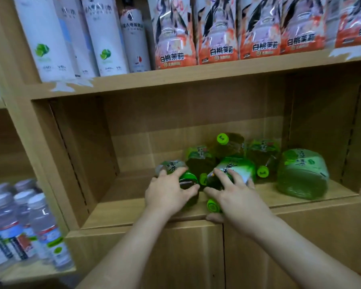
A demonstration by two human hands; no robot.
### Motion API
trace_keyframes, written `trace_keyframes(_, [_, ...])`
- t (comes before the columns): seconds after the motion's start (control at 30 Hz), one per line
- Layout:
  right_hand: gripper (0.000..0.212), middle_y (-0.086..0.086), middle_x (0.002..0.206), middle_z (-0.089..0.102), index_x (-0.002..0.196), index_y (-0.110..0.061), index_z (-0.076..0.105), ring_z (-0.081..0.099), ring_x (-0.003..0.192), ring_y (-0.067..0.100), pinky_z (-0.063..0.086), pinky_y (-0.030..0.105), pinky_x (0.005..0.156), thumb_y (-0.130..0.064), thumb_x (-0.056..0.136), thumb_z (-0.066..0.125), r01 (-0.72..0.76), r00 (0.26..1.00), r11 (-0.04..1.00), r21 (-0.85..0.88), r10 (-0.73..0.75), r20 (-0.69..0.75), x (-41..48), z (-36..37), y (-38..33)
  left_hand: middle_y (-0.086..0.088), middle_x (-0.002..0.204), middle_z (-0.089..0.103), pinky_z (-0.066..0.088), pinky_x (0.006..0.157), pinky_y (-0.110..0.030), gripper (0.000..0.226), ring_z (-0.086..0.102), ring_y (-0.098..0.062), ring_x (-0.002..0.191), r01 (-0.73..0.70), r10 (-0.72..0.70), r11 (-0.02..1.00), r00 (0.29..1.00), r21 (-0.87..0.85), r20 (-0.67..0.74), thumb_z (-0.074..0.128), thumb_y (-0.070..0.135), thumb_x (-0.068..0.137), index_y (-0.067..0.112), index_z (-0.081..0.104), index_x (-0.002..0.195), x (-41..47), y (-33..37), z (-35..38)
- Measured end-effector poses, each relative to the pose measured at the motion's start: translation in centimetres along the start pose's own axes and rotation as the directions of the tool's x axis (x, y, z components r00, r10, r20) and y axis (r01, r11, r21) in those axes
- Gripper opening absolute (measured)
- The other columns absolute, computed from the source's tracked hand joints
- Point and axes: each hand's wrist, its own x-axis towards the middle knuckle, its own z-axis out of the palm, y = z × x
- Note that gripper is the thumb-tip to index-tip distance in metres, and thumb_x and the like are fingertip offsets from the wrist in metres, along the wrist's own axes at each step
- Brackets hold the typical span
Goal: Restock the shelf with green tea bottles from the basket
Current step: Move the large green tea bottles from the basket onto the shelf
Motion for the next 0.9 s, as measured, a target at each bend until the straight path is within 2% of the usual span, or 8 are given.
trace_keyframes(0.2, [0.049, 0.002, 0.16, -0.001, 0.139, -0.043, 0.032, 0.007, 0.145, 0.033, 0.031, 0.055, 0.107, -0.027, 0.094, 0.046, 0.061, 0.998, 0.998, 0.003, -0.061, -0.011, -0.6, -0.6, 1.3, 0.009, 0.133, 0.044, 0.047, 0.085, -0.036, 0.05, 0.054, -0.027, 0.11, -0.051, 0.049, 0.999, 0.99, 0.012, 0.135, 0.055, 0.06, 0.071, 0.051, 0.037, 0.116, -2.7, -2.4, -4.2])
trace_keyframes(0.33, [0.047, -0.008, 0.16, 0.001, 0.136, -0.046, 0.033, 0.008, 0.146, 0.026, 0.032, 0.049, 0.107, -0.046, 0.091, 0.048, 0.079, 0.996, 0.996, 0.049, -0.076, -0.055, -1.4, -1.2, 1.4, 0.002, 0.116, 0.042, 0.05, 0.081, -0.038, 0.056, 0.055, -0.026, 0.1, 0.069, -0.076, 0.996, 0.986, 0.053, 0.15, 0.057, 0.068, 0.072, 0.033, 0.04, 0.113, -2.2, -2.8, -5.6])
trace_keyframes(0.43, [0.045, -0.013, 0.154, 0.026, 0.132, -0.039, 0.041, 0.021, 0.142, 0.023, 0.035, 0.047, 0.105, -0.044, 0.089, 0.053, 0.1, 0.974, 0.956, 0.275, -0.037, -0.226, -1.5, -3.3, 1.2, -0.007, 0.125, 0.047, 0.05, 0.086, -0.039, 0.081, 0.055, -0.03, 0.111, 0.155, -0.185, 0.977, 0.959, 0.148, 0.217, 0.063, 0.066, 0.07, 0.025, 0.032, 0.131, 0.3, -1.8, -5.2])
trace_keyframes(0.53, [0.031, 0.0, 0.113, 0.063, 0.119, -0.02, 0.054, 0.053, 0.11, 0.022, 0.044, 0.037, 0.091, -0.028, 0.089, 0.061, 0.192, 0.9, 0.757, 0.625, 0.118, -0.42, -0.6, -5.9, 2.0, -0.001, 0.103, 0.056, 0.052, 0.079, -0.035, 0.071, 0.058, -0.022, 0.094, 0.2, -0.216, 0.976, 0.925, 0.083, 0.312, 0.067, 0.06, 0.07, 0.022, 0.042, 0.124, 2.0, -1.9, -5.5])
trace_keyframes(0.6, [0.022, 0.0, 0.099, 0.065, 0.112, -0.015, 0.058, 0.06, 0.095, 0.018, 0.049, 0.037, 0.086, -0.023, 0.091, 0.059, 0.2, 0.877, 0.584, 0.787, 0.252, -0.409, 0.4, -7.1, 2.9, 0.002, 0.095, 0.057, 0.053, 0.074, -0.033, 0.072, 0.059, -0.019, 0.087, 0.23, -0.226, 0.973, 0.947, 0.008, 0.227, 0.07, 0.058, 0.066, 0.023, 0.043, 0.122, 1.7, -2.4, -5.2])
trace_keyframes(0.67, [0.019, 0.003, 0.102, 0.068, 0.11, -0.013, 0.061, 0.063, 0.098, 0.019, 0.051, 0.043, 0.09, -0.022, 0.093, 0.057, 0.185, 0.885, 0.438, 0.88, 0.316, -0.343, 1.6, -7.4, 3.2, 0.0, 0.102, 0.06, 0.054, 0.074, -0.034, 0.082, 0.06, -0.023, 0.09, 0.219, -0.218, 0.976, 0.975, -0.02, 0.034, 0.07, 0.059, 0.062, 0.025, 0.037, 0.129, 0.7, -2.8, -4.4])
trace_keyframes(0.77, [0.019, 0.005, 0.103, 0.07, 0.109, -0.012, 0.063, 0.065, 0.1, 0.02, 0.05, 0.042, 0.092, -0.021, 0.094, 0.055, 0.176, 0.907, 0.381, 0.908, 0.296, -0.3, 3.9, -6.9, 2.4, -0.007, 0.128, 0.054, 0.049, 0.088, -0.041, 0.101, 0.054, -0.031, 0.114, 0.148, -0.194, 0.968, 0.954, -0.204, -0.228, 0.072, 0.057, 0.061, 0.025, 0.02, 0.142, -0.4, -3.9, -3.2])
trace_keyframes(0.9, [0.027, 0.003, 0.109, 0.07, 0.114, -0.012, 0.064, 0.064, 0.103, 0.018, 0.05, 0.044, 0.094, -0.028, 0.093, 0.056, 0.163, 0.92, 0.364, 0.917, 0.279, -0.274, 5.9, -6.5, 0.5, -0.008, 0.144, 0.033, 0.032, 0.109, -0.048, 0.115, 0.036, -0.03, 0.132, 0.045, -0.271, 0.831, 0.903, -0.554, -0.334, 0.081, 0.041, 0.059, 0.025, 0.011, 0.149, -1.4, -5.4, -2.2])
